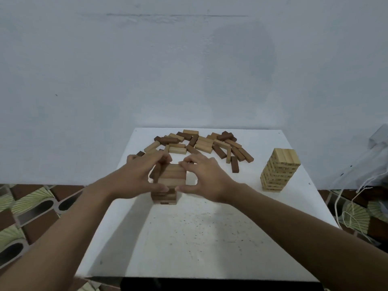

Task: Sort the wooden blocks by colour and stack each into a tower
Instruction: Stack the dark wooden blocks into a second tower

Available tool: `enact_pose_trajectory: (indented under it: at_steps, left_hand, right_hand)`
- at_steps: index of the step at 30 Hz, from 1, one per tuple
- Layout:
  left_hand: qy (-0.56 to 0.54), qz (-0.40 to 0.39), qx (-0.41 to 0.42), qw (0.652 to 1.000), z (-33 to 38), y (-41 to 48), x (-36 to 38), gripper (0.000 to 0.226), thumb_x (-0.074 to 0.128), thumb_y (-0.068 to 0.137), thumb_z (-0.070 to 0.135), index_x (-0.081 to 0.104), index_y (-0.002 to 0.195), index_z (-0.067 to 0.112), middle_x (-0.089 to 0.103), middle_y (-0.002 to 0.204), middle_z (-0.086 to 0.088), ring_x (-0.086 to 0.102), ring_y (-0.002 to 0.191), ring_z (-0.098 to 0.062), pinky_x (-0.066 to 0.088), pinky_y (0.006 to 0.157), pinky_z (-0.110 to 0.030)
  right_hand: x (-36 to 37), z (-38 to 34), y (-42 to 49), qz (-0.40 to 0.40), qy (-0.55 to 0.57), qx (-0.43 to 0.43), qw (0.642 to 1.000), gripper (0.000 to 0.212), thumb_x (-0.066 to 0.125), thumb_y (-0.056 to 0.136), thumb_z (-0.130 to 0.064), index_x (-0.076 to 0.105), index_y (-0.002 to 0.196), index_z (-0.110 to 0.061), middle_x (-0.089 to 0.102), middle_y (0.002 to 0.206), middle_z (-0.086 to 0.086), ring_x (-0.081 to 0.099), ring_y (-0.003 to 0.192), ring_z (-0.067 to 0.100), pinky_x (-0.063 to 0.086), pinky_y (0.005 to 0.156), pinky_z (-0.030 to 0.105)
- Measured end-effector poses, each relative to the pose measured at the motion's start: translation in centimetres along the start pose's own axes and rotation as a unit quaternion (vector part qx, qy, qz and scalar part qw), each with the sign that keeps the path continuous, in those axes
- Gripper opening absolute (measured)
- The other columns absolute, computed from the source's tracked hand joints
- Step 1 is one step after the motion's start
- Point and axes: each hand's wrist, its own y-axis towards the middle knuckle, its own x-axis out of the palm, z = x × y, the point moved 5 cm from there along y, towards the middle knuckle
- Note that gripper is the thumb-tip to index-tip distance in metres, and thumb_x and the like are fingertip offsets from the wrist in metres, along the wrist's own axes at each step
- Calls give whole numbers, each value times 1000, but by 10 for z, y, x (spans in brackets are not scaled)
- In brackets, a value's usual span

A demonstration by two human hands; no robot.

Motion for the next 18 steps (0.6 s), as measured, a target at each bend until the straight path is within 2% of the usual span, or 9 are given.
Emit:
enact_pose_trajectory:
  at_steps: [3,8,11,18]
  left_hand:
    - [-8,-11,-9,1000,-19,4,0,66,83,82,45,43,134,40,54,122,28,42,117,17,25,109,-39]
    - [-31,-36,-19,999,-40,6,9,62,83,79,47,45,128,43,53,125,26,46,125,0,27,112,-48]
    - [-40,-47,-24,998,-46,7,13,66,81,76,52,44,129,45,54,128,25,47,126,-2,30,113,-50]
    - [-50,-59,-34,996,-49,6,19,67,87,77,39,46,131,40,57,126,22,49,123,-2,33,112,-49]
  right_hand:
    - [9,-4,15,-18,-15,12,1000,69,60,90,-60,50,143,-18,47,143,-2,34,136,17,28,109,46]
    - [27,-5,26,-48,-42,31,997,68,59,89,-62,51,142,-19,47,142,-2,36,131,17,29,105,45]
    - [32,-7,28,-59,-49,38,996,69,60,89,-61,50,143,-20,47,142,-2,36,130,17,29,106,46]
    - [34,-9,29,-74,-43,58,995,71,62,87,-63,50,143,-21,49,139,-3,37,127,17,31,105,47]
